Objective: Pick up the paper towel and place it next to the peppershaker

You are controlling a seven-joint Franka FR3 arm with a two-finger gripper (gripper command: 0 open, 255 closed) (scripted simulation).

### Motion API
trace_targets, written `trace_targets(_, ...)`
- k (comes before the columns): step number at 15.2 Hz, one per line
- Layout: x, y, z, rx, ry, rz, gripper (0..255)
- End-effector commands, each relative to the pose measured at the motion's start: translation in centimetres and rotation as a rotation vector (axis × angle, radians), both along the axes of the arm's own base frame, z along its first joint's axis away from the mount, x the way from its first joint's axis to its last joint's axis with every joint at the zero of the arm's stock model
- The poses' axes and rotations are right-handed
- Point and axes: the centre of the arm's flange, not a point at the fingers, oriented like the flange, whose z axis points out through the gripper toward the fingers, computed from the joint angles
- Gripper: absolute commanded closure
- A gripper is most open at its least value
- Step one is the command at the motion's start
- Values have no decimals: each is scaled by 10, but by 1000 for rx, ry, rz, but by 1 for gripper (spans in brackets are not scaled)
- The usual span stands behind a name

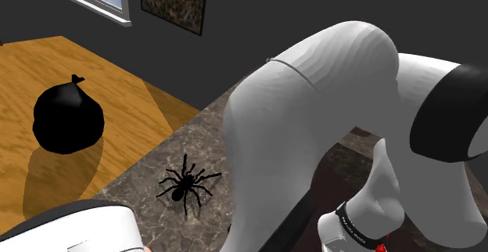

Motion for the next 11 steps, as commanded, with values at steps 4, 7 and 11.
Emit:
trace_targets(4,1,-1,-21,0,0,0,255)
trace_targets(7,1,-1,-21,0,0,0,255)
trace_targets(11,1,-1,-21,0,0,0,0)
